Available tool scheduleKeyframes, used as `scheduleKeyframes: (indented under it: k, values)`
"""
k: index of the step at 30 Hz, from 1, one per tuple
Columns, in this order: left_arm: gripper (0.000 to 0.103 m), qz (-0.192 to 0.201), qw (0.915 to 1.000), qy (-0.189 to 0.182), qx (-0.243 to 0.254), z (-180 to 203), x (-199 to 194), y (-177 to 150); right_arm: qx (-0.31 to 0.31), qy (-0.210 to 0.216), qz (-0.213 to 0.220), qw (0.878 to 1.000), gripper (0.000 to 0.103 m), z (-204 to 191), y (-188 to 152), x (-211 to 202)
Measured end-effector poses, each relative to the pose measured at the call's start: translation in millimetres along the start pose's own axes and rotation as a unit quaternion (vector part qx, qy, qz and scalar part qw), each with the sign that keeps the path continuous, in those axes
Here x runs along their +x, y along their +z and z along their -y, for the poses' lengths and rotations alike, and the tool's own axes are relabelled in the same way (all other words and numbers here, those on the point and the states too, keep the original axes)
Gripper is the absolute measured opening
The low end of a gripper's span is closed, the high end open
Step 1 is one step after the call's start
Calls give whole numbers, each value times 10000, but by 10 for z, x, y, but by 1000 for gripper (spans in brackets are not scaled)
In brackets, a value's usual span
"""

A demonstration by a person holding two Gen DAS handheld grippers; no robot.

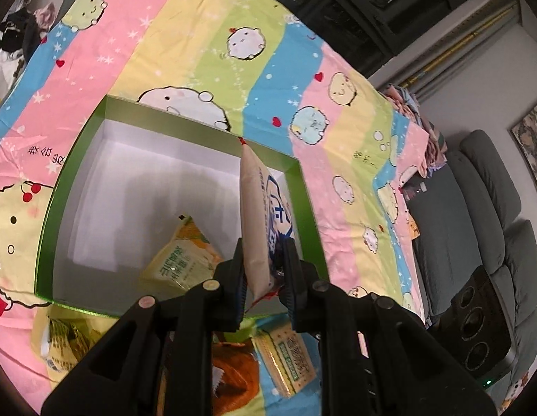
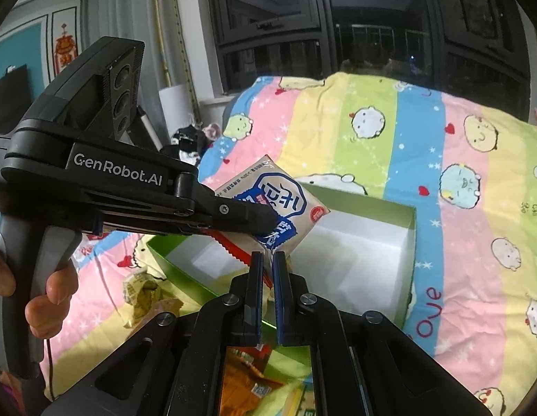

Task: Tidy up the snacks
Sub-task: 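Carry the biscuit pack over the green box and release it inside, then move the left tool to the green-and-white SODA CRACKER pack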

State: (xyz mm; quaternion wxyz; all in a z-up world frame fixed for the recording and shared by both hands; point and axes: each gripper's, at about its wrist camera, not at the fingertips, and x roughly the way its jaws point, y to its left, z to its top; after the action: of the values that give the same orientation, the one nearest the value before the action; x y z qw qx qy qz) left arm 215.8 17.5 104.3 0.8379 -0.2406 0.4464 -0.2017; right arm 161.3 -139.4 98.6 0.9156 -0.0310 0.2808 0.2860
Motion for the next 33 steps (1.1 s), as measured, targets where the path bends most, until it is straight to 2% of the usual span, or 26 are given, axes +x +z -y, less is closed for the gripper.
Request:
scheduleKeyframes:
  k: [5,9,10,11,13,14,16,18,21,24,33]
  values:
    - [20,-85,9999,96,-44,-68,107,12,48,-19,-166,9998,7,44,-25,124]
    - [25,-7,9987,487,166,-26,138,-13,76,-76,-161,9998,7,57,-38,136]
    - [37,0,9979,591,253,-6,139,-24,107,-81,-136,9998,7,66,-35,124]
    - [58,23,9973,671,306,-10,140,-32,133,-79,-133,9998,7,76,-32,107]
    - [81,190,9947,886,478,29,81,-65,171,-104,-85,9998,9,80,-33,38]
    - [84,262,9936,950,555,36,59,-74,186,-134,-79,9997,15,82,-38,4]
    - [84,351,9911,1067,709,79,0,-101,249,-138,-83,9996,30,93,-61,-77]
    - [86,393,9886,1169,861,123,-63,-142,332,-107,-74,9994,38,101,-101,-178]
    - [101,459,9857,1282,996,142,-197,-230,482,-112,-9,9988,45,125,-189,-399]
    - [102,601,9831,1370,1053,132,-346,-315,634,-127,62,9979,53,159,-311,-616]
    - [102,594,9800,1599,1028,13,-659,-680,979,-262,-157,9947,54,242,-679,-947]
